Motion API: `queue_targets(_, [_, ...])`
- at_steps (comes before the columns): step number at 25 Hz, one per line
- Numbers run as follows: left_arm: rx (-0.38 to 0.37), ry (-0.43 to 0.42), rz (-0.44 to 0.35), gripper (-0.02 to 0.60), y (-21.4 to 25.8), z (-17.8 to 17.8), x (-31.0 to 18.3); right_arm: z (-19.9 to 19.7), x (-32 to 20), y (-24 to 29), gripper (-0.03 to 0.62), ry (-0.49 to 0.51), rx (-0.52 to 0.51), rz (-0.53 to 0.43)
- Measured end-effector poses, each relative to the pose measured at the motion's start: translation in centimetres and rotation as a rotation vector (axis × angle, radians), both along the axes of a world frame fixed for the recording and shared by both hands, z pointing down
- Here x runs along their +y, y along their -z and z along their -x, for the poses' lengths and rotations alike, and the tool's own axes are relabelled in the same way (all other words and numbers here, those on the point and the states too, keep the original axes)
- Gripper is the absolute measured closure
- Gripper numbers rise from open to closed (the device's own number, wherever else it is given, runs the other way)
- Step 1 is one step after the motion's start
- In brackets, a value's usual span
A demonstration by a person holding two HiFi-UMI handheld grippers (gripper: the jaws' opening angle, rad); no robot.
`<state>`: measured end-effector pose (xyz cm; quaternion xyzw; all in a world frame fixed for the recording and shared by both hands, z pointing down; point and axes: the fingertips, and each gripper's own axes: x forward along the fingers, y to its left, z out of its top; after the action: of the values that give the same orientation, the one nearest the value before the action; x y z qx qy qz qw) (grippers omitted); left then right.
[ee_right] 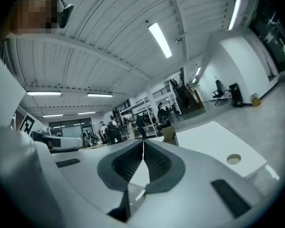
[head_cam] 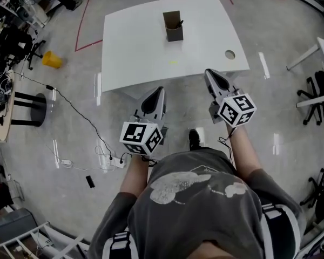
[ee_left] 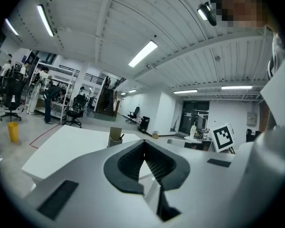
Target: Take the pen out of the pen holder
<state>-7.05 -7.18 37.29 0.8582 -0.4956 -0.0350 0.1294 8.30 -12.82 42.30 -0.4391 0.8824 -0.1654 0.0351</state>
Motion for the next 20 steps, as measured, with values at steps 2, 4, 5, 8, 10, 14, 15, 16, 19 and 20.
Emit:
queue_targets(2, [-0.001, 0.010, -0.006, 0.572, 0.1, -0.8, -1.5, -0.7, -1.4, -0.1, 0.586, 0.011, -0.001, 0.001])
queue_targets(4, [0.004, 0.021, -0.011, 0.572, 0.2, -1.5, -2.8, -1.4, -2.6, -0.2, 0.586, 0.020, -0.001, 0.002])
queue_targets(5, [0.008, 0.028, -0.013, 0.572, 0.2, -1.8, -3.5, -1.6, -3.1, -0.2, 0.586, 0.027, 0.000, 0.001])
queue_targets(8, [0.014, 0.046, -0.016, 0.572, 0.1, -2.7, -5.0, -2.0, -4.4, -0.2, 0.586, 0.051, 0.014, -0.004])
queue_targets(10, [0.013, 0.046, -0.018, 0.572, 0.3, -3.3, -5.8, -2.3, -5.2, -0.2, 0.586, 0.057, 0.016, -0.003])
queue_targets(14, [0.012, 0.043, -0.013, 0.572, 0.2, -3.7, -7.3, -2.2, -6.5, -0.1, 0.586, 0.065, 0.006, -0.002])
queue_targets(15, [0.014, 0.046, -0.012, 0.572, 0.1, -3.6, -7.7, -2.2, -6.9, -0.2, 0.586, 0.066, 0.007, -0.001])
queue_targets(16, [0.016, 0.048, -0.012, 0.572, 0.1, -3.6, -8.1, -2.2, -7.3, -0.4, 0.586, 0.064, 0.007, 0.002])
queue_targets(19, [0.003, 0.047, -0.016, 0.572, -0.2, -3.4, -9.6, -2.1, -8.7, -0.7, 0.586, 0.054, 0.001, 0.010])
queue_targets(20, [-0.002, 0.045, -0.015, 0.572, -0.4, -3.3, -10.1, -2.1, -9.1, -0.8, 0.586, 0.052, 0.001, 0.011])
